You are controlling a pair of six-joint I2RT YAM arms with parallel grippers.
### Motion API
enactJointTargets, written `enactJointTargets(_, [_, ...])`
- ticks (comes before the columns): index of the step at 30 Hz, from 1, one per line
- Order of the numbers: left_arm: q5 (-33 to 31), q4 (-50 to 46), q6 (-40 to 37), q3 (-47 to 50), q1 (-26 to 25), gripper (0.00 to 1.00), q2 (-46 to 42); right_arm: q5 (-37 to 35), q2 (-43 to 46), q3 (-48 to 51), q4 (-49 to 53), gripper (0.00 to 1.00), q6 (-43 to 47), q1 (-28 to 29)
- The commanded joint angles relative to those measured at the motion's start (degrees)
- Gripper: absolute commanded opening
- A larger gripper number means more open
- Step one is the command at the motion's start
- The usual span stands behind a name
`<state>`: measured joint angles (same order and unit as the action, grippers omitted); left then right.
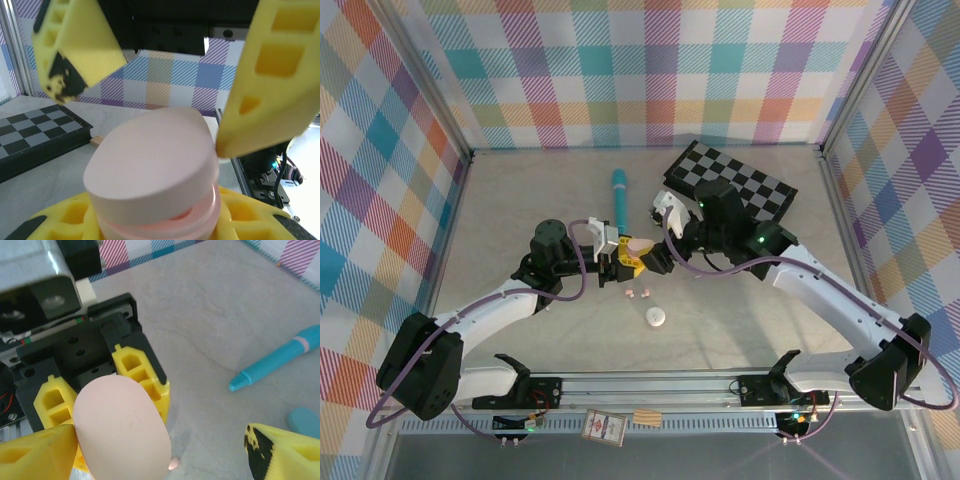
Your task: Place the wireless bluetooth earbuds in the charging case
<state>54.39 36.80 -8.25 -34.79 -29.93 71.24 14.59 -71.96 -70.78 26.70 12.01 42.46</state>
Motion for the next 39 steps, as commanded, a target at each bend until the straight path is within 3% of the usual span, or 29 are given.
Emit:
enactJointTargets(1, [2.34, 0.76, -1.65, -0.50, -0.56, 0.35, -1.81, -4.32, 1.21, 0.21, -2.61, 0.86, -1.46, -0.27])
enactJointTargets(13, [0.38, 1.42, -1.94, 1.56, -0.57, 0.35, -3.49, -9.65, 1.16, -3.23, -1.83, 0.85, -5.94, -0.42])
enactJointTargets(19, [-0.72, 1.37, -1.77, 1.63, -0.56, 0.35, -2.57, -0.09, 6.03, -0.48, -4.37, 0.88, -5.94, -0.50])
enactJointTargets(23, [-1.02, 1.76, -1.98, 1.74, -0.26, 0.35, -1.87, 2.07, 10.52, 3.79, -8.37, 0.88, -12.67, -2.94])
enactJointTargets(29, [-1.20, 4.92, -0.58, 2.93, 1.04, 0.35, -1.80, 4.96, 13.59, 11.53, -12.80, 0.86, -32.82, -16.96])
enactJointTargets(33, [-1.35, 7.16, 0.86, 4.10, 2.21, 0.35, -2.94, 8.34, 8.16, 13.60, -9.03, 0.85, -41.46, -22.21])
enactJointTargets(39, [-1.37, 7.39, 1.40, 5.24, 3.71, 0.35, -4.51, 16.30, -2.64, 18.82, -13.40, 0.82, -49.61, -21.74])
